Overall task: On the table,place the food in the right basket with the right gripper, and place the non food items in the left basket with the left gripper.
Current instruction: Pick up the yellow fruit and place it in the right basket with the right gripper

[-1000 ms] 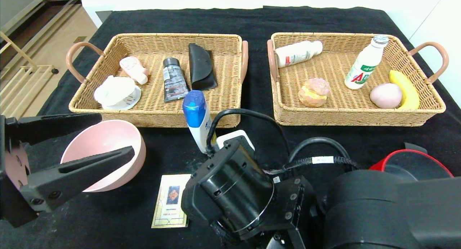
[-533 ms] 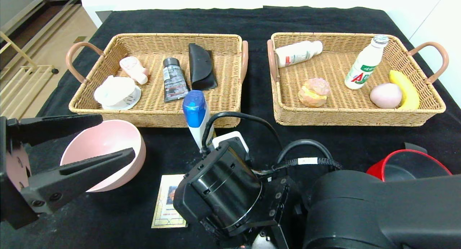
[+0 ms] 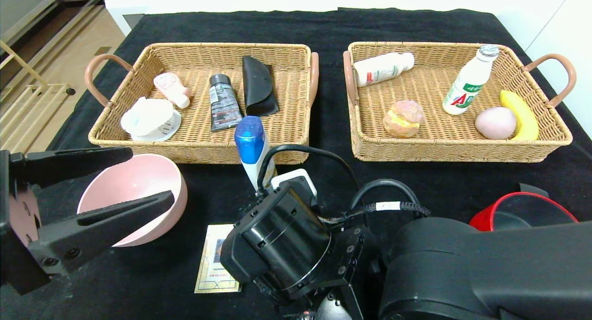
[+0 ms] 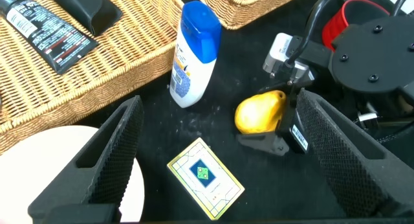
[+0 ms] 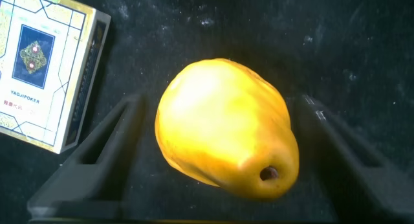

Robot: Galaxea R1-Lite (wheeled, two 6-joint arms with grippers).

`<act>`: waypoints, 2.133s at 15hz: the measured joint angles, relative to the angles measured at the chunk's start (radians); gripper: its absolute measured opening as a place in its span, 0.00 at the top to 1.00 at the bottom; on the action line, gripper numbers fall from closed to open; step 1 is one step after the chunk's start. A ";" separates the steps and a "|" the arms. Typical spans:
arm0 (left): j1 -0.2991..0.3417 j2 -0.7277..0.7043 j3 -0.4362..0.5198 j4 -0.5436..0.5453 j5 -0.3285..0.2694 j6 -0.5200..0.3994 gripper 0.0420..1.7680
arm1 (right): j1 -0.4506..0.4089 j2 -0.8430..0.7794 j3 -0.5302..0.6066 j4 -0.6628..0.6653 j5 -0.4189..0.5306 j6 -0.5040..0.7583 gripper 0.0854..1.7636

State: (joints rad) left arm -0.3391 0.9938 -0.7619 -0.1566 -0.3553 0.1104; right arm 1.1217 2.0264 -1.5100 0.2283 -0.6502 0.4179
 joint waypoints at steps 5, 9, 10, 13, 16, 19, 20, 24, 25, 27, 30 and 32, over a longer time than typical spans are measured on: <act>0.000 0.002 0.001 0.001 0.000 0.002 0.03 | -0.002 0.000 0.000 0.001 0.000 0.000 0.32; 0.000 0.003 0.001 0.002 0.000 0.003 0.03 | -0.002 0.000 0.001 0.001 0.000 0.001 0.33; -0.001 0.003 0.002 0.002 0.000 0.003 0.03 | -0.002 0.000 0.003 0.001 0.000 0.001 0.33; -0.007 0.003 0.003 0.000 0.000 0.003 0.03 | -0.001 -0.001 0.009 0.000 0.000 0.003 0.33; -0.013 0.003 0.004 0.002 0.001 0.003 0.03 | -0.002 -0.004 0.010 0.002 0.001 0.003 0.33; -0.013 0.003 0.004 0.001 0.001 0.002 0.03 | -0.002 -0.006 0.011 0.004 0.001 0.003 0.33; -0.013 0.003 0.004 0.001 0.001 0.003 0.03 | -0.002 -0.007 0.011 0.004 0.000 0.003 0.33; -0.014 0.002 0.004 0.000 0.002 0.002 0.03 | -0.001 -0.031 0.005 0.007 0.000 0.002 0.33; -0.014 0.002 0.004 0.000 0.002 0.003 0.03 | -0.003 -0.044 0.003 0.009 0.000 0.002 0.33; -0.014 0.003 0.004 0.000 0.001 0.003 0.03 | -0.022 -0.077 0.002 0.012 0.001 0.003 0.33; -0.014 0.006 0.007 -0.001 0.002 0.003 0.03 | -0.085 -0.146 -0.002 0.009 0.007 0.006 0.33; -0.014 0.008 0.010 -0.001 0.002 0.006 0.03 | -0.128 -0.191 -0.007 0.009 0.010 0.006 0.33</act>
State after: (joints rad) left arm -0.3530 1.0021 -0.7523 -0.1572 -0.3536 0.1160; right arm 0.9934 1.8349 -1.5172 0.2374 -0.6406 0.4243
